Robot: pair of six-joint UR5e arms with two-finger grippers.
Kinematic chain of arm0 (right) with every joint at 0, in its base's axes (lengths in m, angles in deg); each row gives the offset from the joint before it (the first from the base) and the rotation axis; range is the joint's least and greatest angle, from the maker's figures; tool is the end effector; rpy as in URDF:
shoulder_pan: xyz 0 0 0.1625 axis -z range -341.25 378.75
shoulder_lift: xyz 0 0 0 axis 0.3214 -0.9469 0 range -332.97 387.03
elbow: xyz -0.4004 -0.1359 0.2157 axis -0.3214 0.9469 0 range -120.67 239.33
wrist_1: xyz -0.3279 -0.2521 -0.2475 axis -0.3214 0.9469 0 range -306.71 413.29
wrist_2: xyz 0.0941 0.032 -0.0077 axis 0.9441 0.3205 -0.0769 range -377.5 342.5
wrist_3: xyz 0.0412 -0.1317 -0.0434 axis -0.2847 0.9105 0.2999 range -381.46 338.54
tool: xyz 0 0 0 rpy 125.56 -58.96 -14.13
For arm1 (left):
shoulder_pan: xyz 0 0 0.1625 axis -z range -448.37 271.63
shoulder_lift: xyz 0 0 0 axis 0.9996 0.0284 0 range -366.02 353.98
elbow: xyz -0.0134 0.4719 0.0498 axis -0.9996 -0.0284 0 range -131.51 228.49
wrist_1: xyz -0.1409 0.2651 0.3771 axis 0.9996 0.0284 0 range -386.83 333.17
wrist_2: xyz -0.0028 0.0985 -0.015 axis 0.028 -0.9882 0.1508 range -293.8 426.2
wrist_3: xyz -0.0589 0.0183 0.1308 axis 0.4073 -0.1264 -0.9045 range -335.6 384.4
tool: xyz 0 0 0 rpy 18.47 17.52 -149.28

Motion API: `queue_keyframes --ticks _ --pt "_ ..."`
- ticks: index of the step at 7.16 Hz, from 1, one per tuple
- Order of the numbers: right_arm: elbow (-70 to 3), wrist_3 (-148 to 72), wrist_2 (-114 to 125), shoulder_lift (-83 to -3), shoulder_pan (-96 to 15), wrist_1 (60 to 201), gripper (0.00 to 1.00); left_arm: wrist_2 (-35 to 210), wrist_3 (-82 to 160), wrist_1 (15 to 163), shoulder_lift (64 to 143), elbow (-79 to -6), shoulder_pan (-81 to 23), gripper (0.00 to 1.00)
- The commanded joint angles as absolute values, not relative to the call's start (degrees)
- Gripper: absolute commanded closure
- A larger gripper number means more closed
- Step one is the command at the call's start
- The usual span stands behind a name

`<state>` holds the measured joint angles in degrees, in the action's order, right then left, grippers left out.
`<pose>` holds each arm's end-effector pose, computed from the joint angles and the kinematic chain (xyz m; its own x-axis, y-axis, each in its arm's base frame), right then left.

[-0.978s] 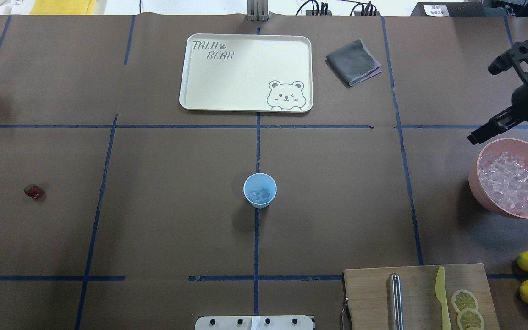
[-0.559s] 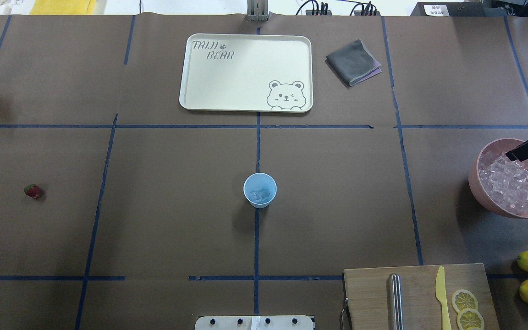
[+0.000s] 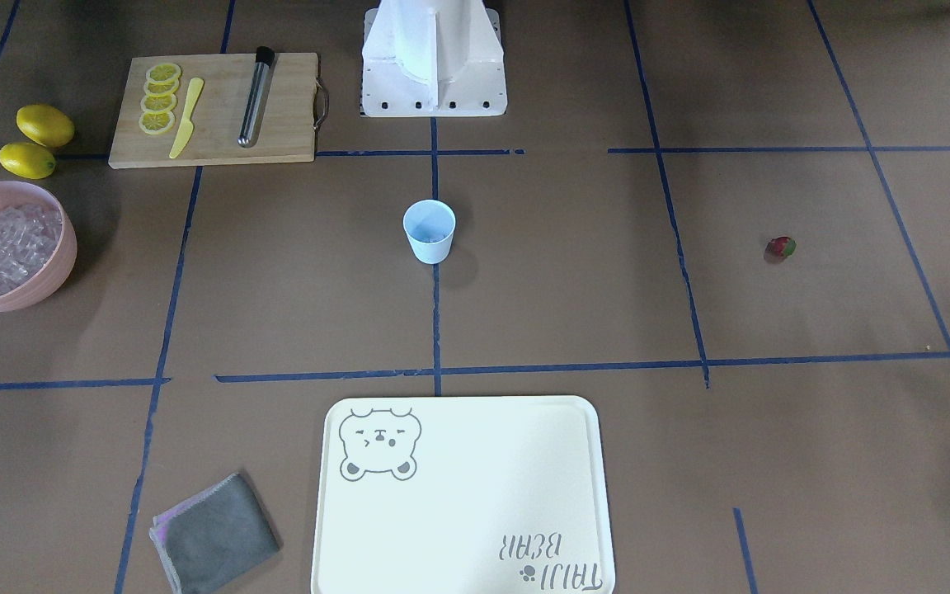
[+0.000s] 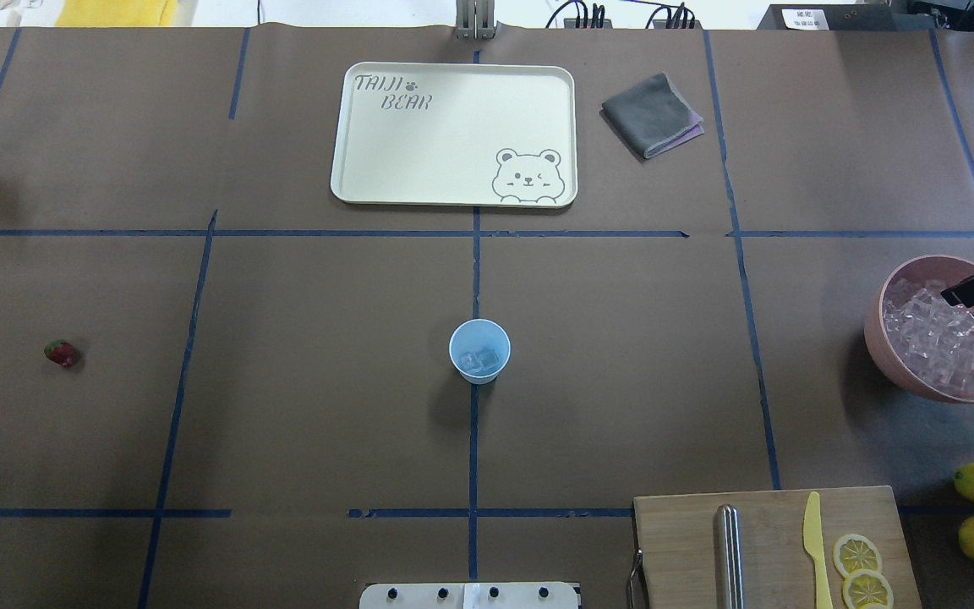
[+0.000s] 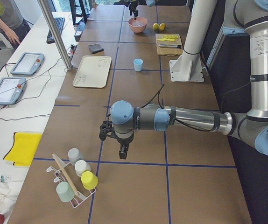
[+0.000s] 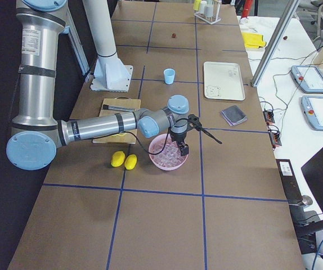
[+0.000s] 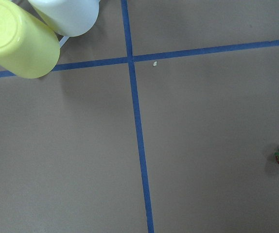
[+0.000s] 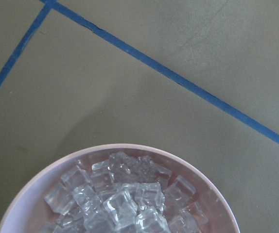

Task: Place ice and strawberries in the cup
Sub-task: 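Lower the right gripper into the bowl and grasp a third ice cube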

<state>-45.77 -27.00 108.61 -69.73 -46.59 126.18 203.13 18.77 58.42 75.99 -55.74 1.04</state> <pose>-0.1828 -0.5132 0.6294 0.6619 -0.4854 0.5712 0.3144 0.8715 0.3763 -0.0226 -0.4969 0.6785 0.6784 0.1237 -0.7242 -0.0772 0.9923 0.0972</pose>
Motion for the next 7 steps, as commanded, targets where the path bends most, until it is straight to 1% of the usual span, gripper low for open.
queue_keyframes --ticks 1,7 --pt "-45.44 -27.70 107.83 -70.79 -45.77 125.62 0.03 203.14 18.77 58.43 75.99 -55.75 1.01 0.00" --pt "-45.44 -27.70 106.51 -71.94 -43.21 125.62 0.08 203.14 18.77 58.43 75.99 -55.75 0.66 0.00"
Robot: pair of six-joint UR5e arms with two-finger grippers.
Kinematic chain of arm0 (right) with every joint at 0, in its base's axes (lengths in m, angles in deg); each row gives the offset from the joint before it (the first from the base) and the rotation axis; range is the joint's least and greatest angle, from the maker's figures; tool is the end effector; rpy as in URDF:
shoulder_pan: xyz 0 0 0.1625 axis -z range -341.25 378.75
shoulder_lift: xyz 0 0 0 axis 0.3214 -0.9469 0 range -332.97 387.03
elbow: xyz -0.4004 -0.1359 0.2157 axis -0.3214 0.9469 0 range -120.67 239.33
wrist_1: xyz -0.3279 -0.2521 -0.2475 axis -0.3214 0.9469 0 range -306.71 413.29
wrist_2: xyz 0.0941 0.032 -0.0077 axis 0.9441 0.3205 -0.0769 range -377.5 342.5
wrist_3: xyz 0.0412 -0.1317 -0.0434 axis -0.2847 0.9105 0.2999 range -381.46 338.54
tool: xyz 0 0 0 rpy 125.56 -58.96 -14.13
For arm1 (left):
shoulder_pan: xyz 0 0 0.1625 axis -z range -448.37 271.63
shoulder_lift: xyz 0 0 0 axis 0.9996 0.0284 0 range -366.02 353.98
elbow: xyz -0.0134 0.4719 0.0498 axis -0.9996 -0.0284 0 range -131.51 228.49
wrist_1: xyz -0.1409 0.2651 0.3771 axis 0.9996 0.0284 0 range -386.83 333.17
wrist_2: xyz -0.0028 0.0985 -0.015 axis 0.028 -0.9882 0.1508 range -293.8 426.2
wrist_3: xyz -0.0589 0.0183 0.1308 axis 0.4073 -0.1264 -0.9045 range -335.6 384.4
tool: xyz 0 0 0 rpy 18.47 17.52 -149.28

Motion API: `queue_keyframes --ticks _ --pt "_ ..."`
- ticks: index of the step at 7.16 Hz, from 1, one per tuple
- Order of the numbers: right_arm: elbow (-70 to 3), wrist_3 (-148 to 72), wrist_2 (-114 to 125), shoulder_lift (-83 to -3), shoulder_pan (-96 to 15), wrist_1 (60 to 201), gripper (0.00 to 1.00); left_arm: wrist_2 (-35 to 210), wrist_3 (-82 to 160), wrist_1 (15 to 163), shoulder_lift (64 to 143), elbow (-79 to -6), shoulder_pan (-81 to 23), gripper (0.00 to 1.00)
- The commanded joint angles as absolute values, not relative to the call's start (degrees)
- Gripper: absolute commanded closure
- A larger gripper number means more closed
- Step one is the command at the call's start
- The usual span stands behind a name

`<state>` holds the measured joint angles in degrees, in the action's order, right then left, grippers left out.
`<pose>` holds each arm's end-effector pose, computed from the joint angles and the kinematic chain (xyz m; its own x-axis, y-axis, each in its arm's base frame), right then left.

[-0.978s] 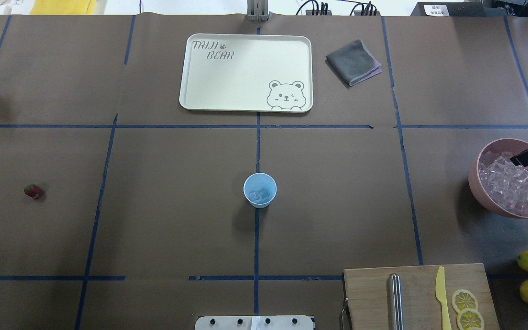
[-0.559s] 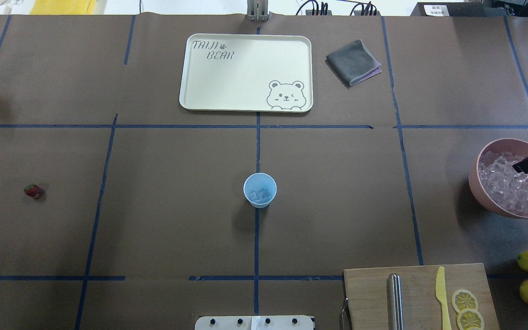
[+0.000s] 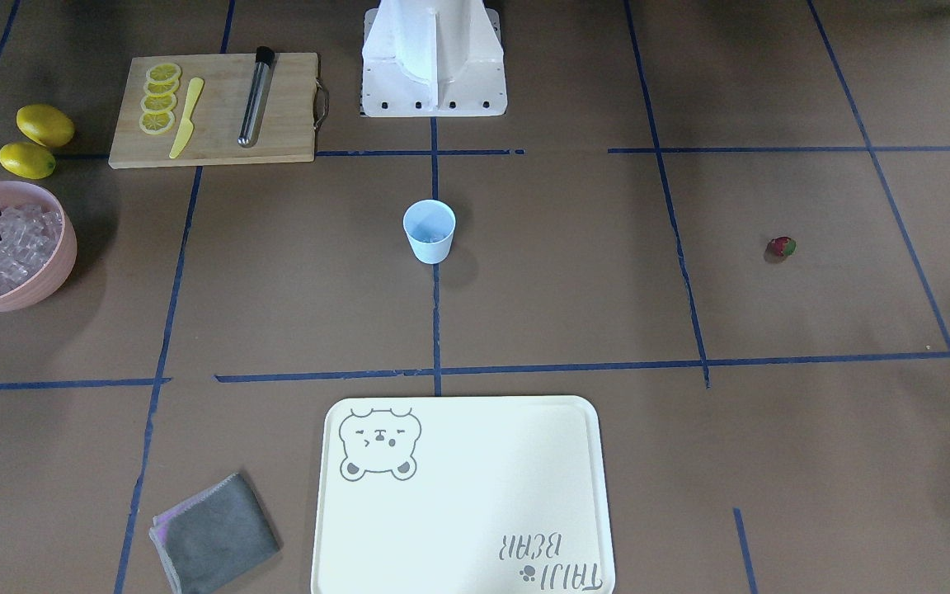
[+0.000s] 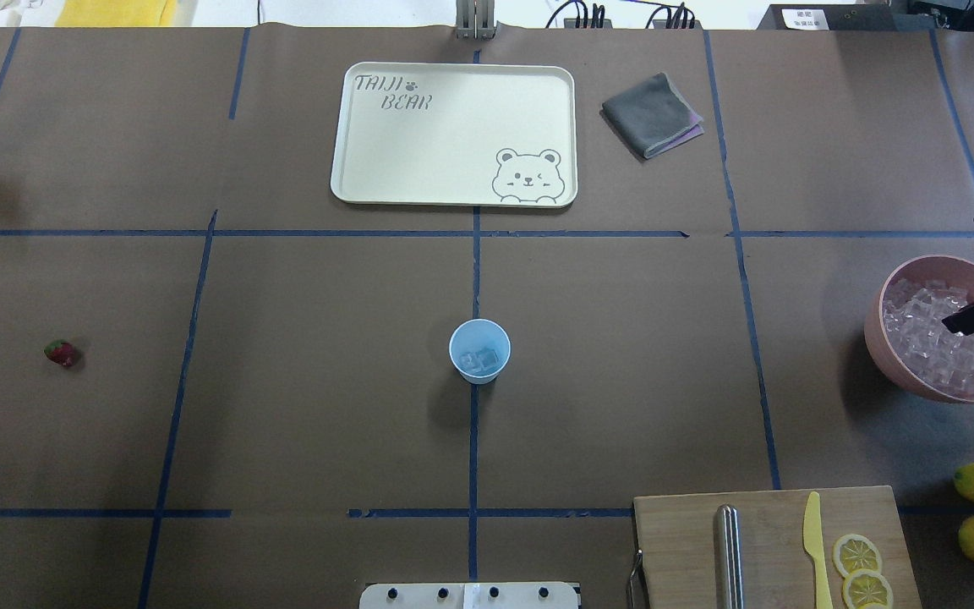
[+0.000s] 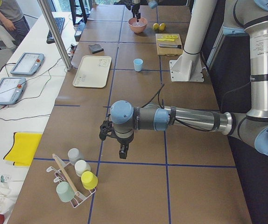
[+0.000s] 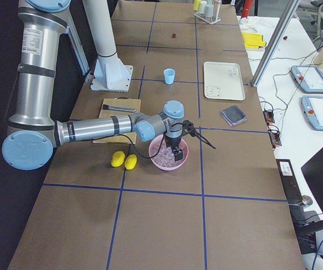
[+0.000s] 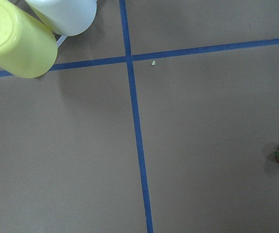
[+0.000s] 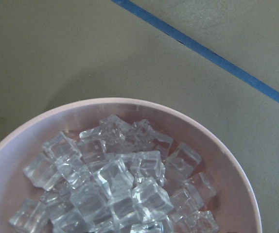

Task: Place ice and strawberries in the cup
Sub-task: 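Lower the right gripper into the bowl and grasp a third ice cube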

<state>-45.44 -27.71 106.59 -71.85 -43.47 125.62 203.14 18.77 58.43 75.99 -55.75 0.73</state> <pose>-0.1994 -0.4904 0.6539 0.6710 -0.4925 0.5543 0.3564 0.8697 0.3413 -0.0199 -0.4971 0.6783 0.6776 0.1277 -0.7243 -0.0826 0.9918 0.0976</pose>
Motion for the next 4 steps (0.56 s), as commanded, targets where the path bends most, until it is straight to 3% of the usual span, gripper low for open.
queue_keyframes --ticks 1,4 --pt "-45.44 -27.62 106.42 -71.94 -42.86 125.62 0.10 203.14 18.77 58.34 75.99 -55.75 0.57 0.00" --pt "-45.44 -27.00 105.20 -72.03 -41.90 125.62 0.12 203.14 18.77 58.43 75.99 -55.75 0.57 0.00"
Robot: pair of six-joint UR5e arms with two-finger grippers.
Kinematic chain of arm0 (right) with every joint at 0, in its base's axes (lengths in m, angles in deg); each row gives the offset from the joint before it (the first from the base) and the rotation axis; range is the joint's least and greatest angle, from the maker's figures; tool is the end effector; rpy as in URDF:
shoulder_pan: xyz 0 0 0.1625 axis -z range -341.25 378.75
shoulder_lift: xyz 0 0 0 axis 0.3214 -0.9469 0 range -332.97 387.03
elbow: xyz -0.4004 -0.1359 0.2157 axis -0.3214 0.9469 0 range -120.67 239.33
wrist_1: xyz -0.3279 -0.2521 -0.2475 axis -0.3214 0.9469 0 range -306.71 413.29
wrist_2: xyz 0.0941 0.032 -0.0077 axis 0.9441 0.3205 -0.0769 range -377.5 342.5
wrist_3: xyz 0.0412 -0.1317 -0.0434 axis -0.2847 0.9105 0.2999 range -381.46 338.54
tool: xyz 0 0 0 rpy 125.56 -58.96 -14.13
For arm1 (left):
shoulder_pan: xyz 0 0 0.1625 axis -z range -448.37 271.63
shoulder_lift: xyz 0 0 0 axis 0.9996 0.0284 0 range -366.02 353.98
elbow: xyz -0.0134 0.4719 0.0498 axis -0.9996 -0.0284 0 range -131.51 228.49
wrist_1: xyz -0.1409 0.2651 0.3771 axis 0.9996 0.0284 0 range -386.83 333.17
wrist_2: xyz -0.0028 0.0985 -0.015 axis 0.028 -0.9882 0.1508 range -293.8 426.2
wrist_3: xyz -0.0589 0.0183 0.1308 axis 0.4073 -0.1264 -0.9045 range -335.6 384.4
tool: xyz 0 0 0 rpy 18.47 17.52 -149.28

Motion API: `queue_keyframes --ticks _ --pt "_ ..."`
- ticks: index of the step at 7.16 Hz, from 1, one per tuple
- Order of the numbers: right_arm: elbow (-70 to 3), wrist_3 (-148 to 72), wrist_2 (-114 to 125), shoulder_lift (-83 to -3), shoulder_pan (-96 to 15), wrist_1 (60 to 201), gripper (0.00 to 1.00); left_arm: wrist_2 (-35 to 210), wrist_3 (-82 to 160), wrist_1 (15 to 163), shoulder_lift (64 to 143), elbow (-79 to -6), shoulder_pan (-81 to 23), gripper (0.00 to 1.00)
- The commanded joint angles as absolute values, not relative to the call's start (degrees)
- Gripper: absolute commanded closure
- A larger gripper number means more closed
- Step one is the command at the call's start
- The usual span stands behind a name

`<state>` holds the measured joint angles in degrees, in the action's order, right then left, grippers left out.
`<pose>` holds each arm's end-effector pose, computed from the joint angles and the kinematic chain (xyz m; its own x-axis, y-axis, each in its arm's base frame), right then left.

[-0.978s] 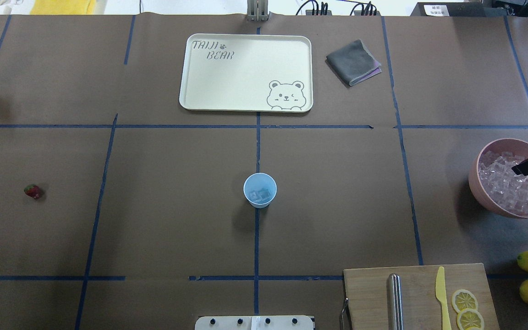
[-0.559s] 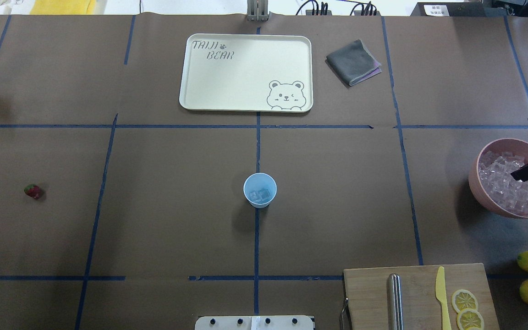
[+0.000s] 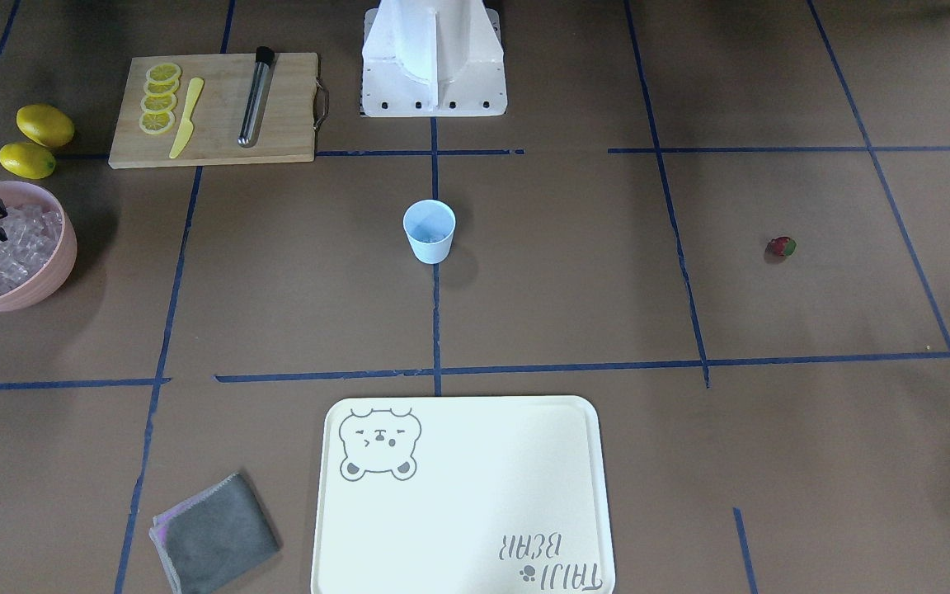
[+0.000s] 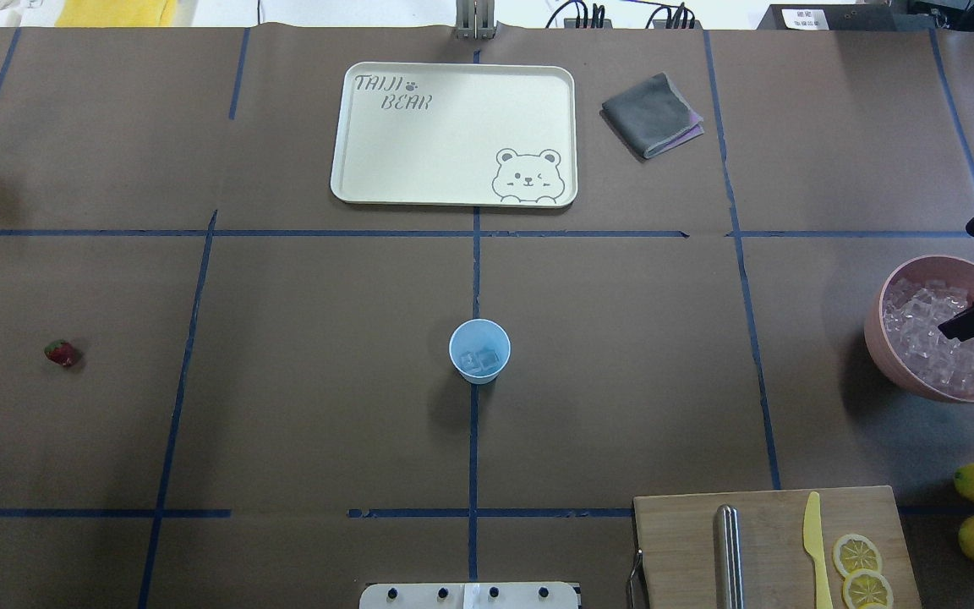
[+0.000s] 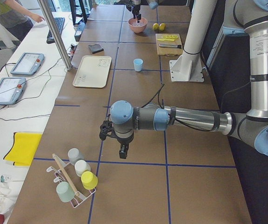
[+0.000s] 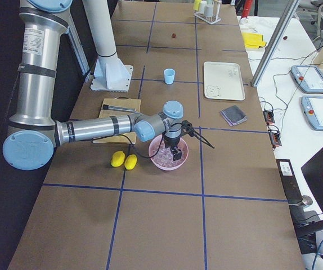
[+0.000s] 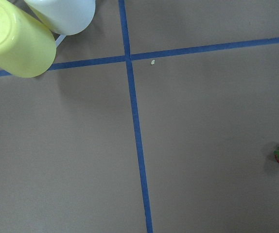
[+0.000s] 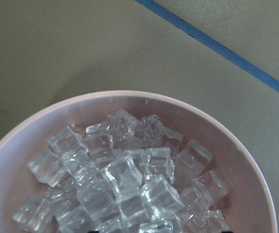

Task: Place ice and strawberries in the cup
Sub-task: 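Lower the right gripper into the bowl and grasp a third ice cube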

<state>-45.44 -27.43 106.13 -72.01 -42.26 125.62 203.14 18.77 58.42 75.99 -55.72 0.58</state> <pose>-0.2083 -0.4856 0.6560 0.6645 -0.5093 0.5469 0.3778 0.8604 0.3421 -0.0186 -0.4971 0.6786 0.6772 0.1289 -0.7244 -0.0851 0.9916 0.0969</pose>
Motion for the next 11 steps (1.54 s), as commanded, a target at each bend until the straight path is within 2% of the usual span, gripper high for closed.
queue_keyframes --ticks 1,4,5,6,7,8,11 --pt "-45.44 -26.83 104.76 -72.11 -41.46 125.62 0.13 203.14 18.77 58.43 75.99 -55.75 0.57 0.00" --pt "-45.44 -26.56 104.05 -72.46 -40.58 125.62 0.18 203.14 18.77 58.43 75.99 -55.67 0.57 0.00" --pt "-45.44 -26.30 104.05 -72.46 -40.58 125.71 0.35 203.14 18.77 58.43 75.99 -55.75 0.57 0.00" --pt "-45.44 -26.03 104.05 -72.46 -40.58 125.71 0.63 203.14 18.77 58.43 75.99 -55.67 0.57 0.00" --pt "-45.52 -25.42 104.14 -72.46 -40.58 125.71 0.83 203.22 18.77 58.43 75.99 -55.75 0.57 0.00" --pt "-45.61 -24.55 104.14 -72.55 -40.66 125.71 0.94 203.14 18.77 58.43 75.99 -55.75 0.57 0.00" --pt "-46.83 -24.54 104.49 -72.55 -40.93 125.80 0.96 203.14 18.77 58.43 75.99 -55.75 0.57 0.00"
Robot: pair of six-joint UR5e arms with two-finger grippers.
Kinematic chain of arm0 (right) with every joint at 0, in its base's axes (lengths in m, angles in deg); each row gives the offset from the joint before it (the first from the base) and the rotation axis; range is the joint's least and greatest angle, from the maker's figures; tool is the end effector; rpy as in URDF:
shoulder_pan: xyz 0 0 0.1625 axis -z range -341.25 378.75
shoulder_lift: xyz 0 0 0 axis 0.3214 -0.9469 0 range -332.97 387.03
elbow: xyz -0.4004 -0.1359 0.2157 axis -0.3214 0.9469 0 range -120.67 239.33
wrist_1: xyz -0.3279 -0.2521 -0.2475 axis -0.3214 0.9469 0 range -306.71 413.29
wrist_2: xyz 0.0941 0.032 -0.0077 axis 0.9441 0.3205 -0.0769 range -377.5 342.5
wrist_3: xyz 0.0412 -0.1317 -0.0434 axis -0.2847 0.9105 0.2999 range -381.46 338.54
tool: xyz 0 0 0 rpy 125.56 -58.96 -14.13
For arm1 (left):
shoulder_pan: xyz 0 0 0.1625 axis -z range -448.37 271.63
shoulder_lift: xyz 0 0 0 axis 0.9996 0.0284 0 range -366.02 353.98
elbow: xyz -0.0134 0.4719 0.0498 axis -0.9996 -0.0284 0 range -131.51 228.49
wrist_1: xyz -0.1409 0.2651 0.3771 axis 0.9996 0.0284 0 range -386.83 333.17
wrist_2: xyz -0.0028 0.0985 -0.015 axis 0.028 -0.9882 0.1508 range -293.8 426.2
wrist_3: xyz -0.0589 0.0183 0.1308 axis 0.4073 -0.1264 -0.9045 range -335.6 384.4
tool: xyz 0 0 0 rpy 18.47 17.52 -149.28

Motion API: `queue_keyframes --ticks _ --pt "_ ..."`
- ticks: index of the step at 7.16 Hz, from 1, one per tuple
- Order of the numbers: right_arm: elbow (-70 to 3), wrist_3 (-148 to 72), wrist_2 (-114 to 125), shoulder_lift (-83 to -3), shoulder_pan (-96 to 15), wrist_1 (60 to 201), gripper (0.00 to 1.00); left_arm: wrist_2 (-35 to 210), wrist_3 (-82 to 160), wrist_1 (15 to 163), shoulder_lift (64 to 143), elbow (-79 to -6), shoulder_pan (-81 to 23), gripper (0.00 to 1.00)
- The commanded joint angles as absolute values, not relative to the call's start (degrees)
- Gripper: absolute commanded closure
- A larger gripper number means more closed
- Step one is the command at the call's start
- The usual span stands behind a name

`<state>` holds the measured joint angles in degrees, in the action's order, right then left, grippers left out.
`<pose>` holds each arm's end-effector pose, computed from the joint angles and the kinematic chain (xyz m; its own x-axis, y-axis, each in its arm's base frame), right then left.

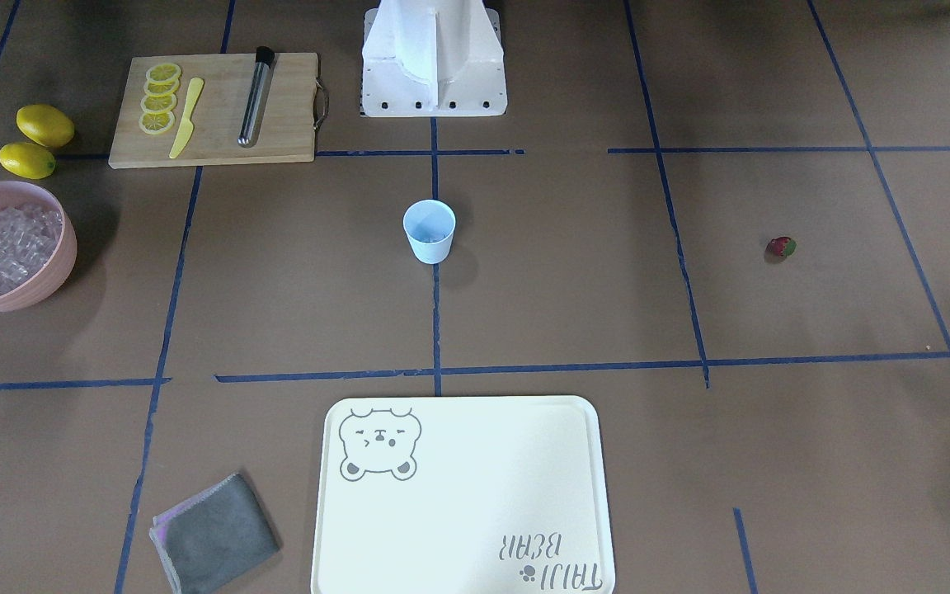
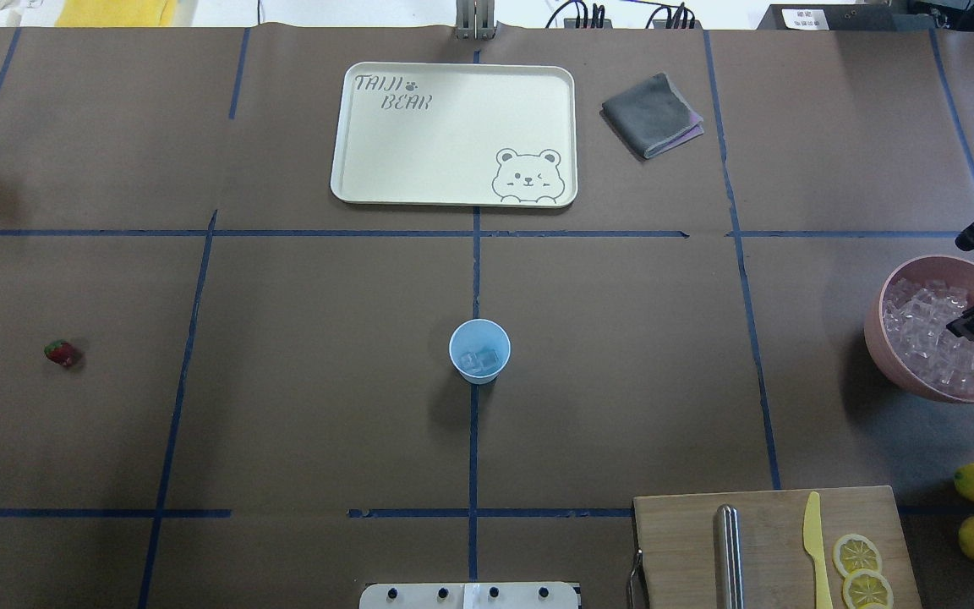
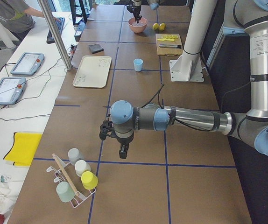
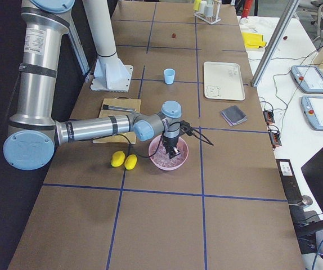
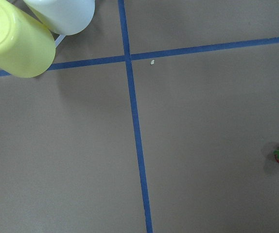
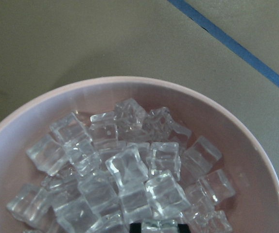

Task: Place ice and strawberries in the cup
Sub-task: 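Lower the right gripper into the bowl and grasp a third ice cube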

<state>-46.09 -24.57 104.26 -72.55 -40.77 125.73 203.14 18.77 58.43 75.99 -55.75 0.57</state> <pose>-0.2157 -0.4790 0.6567 0.6510 -0.5677 0.5040 0.4309 0.8229 0.3703 -0.0185 -0.4971 0.6783 0.6772 0.1296 -0.7243 -0.0853 0.9916 0.0976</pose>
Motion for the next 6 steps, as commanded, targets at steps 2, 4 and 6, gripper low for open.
queue_keyframes --ticks 2,4,6 --pt "-48.16 -26.37 106.15 -72.20 -44.08 126.59 0.95 203.14 18.77 58.43 75.99 -55.84 0.57 0.00" --pt "-49.73 -40.72 110.19 -71.24 -46.37 125.98 0.95 203.14 18.77 58.43 75.99 -55.84 0.57 0.00" --pt "-52.81 -60.04 110.46 -66.34 -46.38 125.89 0.95 203.14 18.77 58.43 75.99 -55.93 0.57 0.00"
